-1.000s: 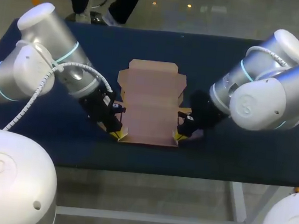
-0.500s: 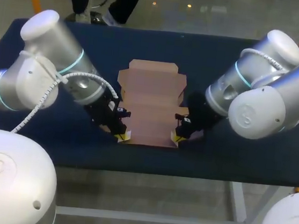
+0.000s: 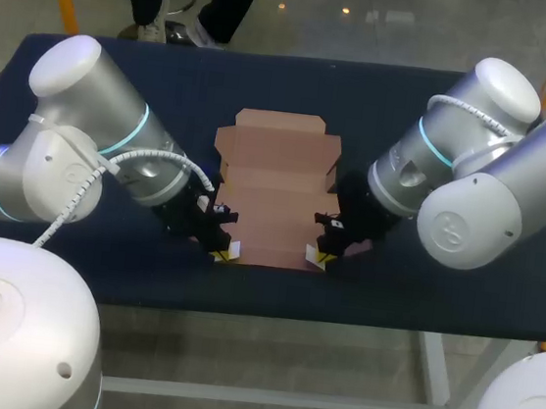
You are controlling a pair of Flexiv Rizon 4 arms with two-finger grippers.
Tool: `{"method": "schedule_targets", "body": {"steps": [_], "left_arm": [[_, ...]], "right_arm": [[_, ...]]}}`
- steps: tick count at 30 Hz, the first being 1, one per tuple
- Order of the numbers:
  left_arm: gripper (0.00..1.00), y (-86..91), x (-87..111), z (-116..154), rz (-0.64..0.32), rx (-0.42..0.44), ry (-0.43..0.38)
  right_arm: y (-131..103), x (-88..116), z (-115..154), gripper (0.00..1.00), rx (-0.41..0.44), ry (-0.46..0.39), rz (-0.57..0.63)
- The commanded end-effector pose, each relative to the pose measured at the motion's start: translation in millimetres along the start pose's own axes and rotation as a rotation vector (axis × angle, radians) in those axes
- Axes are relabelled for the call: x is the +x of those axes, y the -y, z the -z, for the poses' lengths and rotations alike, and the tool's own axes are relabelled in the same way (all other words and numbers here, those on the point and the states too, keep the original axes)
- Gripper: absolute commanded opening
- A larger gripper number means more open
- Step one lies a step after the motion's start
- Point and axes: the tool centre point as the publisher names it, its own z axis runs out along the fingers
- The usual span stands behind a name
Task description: Assemble the packaging by folding the flat box into shape, placing the metal phone stand inside, and closing the box properly
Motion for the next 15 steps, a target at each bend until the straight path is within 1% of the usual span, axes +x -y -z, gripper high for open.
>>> {"method": "schedule_targets", "body": {"steps": [1,11,15], "left_arm": [[0.0,-4.3,-0.2,-4,-0.001,0.019,0.005],[0.0,1.8,-2.0,-12,-0.01,0.025,0.006],[0.0,5.8,-2.3,-19,-0.013,0.022,0.02]], "right_arm": [[1,4,-9,0.0,-0.013,0.023,0.005],[2,4,-20,0.0,-0.016,0.048,0.014],[3,2,-25,0.0,-0.019,0.057,0.019]]}}
